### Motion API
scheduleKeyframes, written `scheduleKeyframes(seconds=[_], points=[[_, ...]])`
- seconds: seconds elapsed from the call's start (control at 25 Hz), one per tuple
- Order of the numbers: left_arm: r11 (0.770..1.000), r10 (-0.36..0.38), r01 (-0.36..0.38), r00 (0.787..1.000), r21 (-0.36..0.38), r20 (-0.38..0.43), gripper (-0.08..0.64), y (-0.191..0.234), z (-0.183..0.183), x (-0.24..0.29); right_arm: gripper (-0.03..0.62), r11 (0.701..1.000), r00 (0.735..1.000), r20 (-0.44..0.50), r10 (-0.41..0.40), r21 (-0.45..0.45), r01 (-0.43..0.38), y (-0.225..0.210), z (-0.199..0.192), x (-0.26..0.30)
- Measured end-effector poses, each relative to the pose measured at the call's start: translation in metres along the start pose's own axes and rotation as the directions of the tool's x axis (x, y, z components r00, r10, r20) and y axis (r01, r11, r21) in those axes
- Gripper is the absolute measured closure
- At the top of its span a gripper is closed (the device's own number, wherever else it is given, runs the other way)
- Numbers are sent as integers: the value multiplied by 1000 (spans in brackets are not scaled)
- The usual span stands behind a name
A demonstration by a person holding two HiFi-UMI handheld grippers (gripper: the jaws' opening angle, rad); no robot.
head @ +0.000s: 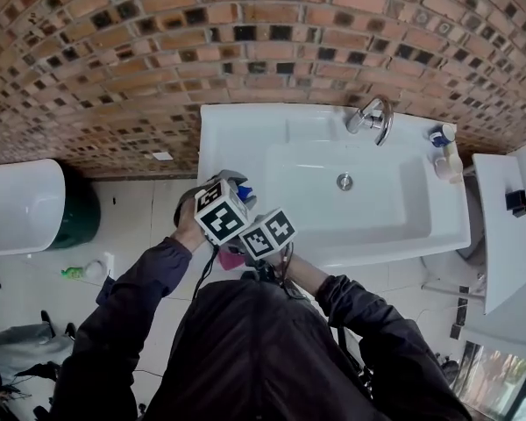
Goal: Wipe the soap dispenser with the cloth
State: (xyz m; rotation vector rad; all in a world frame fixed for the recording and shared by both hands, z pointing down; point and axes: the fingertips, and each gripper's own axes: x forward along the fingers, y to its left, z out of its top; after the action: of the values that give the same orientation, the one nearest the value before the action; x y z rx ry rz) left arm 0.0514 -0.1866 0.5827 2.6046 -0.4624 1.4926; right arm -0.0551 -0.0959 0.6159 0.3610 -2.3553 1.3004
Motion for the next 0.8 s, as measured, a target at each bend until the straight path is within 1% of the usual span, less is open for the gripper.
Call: scheduleKeyframes(seconds=[0.12,0.16,0.24,0.28,0.36,0.4,0.48,0.52,0.56,0.64,0.72,0.8], points=[[1000,-13,14,997,-21,76,373,0,0,-8,520,998,996,93,4,-61,1,12,19,15],[1000,-12,14,994,-21,104,373,0,0,-10,520,998,993,121,-4,-66,12,12,24,17],[1000,3,-2,986,-7,168,371,4,2,-14,521,998,989,144,-28,-44,35,4,29,20],[1000,15,-15,979,0,203,374,7,4,-18,520,999,988,149,-31,-16,34,0,29,21],[999,31,-35,960,8,280,376,13,8,-28,520,999,985,174,-15,44,7,-6,29,21],[999,35,-36,945,-1,324,376,16,10,-34,520,998,983,185,-5,59,-6,-8,29,20],[999,37,-18,914,-51,404,377,23,10,-51,520,998,982,189,9,58,-21,-8,30,19],[997,37,-3,903,-81,428,378,26,7,-59,520,998,982,186,11,55,-22,-8,30,18],[994,39,10,897,-108,441,381,28,2,-64,520,998,983,185,10,55,-21,-8,30,18],[988,53,17,894,-151,445,405,33,-11,-71,520,998,982,191,3,61,-15,-9,32,17],[982,82,6,889,-190,450,408,36,-24,-78,520,999,980,200,-5,44,-3,-7,33,14],[973,115,-6,879,-232,463,411,38,-34,-88,520,1000,979,203,-13,21,9,-6,36,13]])
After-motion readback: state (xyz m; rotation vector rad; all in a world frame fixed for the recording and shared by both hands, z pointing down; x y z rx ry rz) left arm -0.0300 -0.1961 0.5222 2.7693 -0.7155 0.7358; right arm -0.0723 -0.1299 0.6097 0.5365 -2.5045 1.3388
